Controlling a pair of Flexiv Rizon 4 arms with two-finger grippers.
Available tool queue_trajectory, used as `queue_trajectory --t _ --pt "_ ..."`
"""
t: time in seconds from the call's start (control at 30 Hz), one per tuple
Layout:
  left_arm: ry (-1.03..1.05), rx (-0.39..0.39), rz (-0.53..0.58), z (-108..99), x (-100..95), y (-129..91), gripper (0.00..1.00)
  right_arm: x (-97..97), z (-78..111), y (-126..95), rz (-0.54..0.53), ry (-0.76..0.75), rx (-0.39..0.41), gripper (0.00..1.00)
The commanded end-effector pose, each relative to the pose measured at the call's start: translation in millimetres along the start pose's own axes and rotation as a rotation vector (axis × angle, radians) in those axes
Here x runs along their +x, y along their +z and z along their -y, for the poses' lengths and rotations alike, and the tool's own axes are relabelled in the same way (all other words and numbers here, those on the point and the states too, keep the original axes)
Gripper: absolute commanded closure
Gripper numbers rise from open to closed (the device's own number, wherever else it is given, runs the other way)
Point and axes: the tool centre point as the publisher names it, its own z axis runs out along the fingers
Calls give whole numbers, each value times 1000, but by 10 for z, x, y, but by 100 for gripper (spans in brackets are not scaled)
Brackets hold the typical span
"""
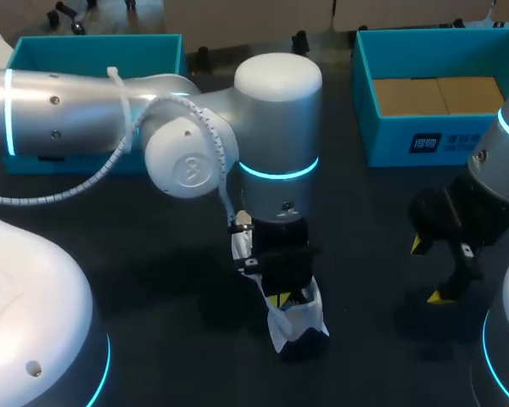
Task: Take the shoe out of the shoebox, open the shoe tongue, remove and reinsert the insole, then place the shoe into the shoebox
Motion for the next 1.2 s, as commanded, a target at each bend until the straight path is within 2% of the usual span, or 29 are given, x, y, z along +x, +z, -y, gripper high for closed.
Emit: queue_trajectory --t 0.03,0.37,0.57,0.63,0.8,0.9,1.2 --pt "-13 1 -25 -14 -147 173 100 0 -3 13 1 0 1 0" --pt "-43 6 -36 -92 -196 382 100 0 -3 13 1 0 1 0" --pt "-55 3 -36 -112 -190 392 100 0 -3 13 1 0 1 0" --pt "-54 -2 -33 -114 -174 375 100 0 -3 13 1 0 1 0" --pt "-31 -21 5 -63 -151 119 100 0 -3 13 1 0 1 0" --pt "-16 -34 -2 -28 -158 81 100 0 -3 13 1 0 1 0" --pt "-43 -59 -90 -86 -192 441 100 0 -3 13 1 0 1 0"
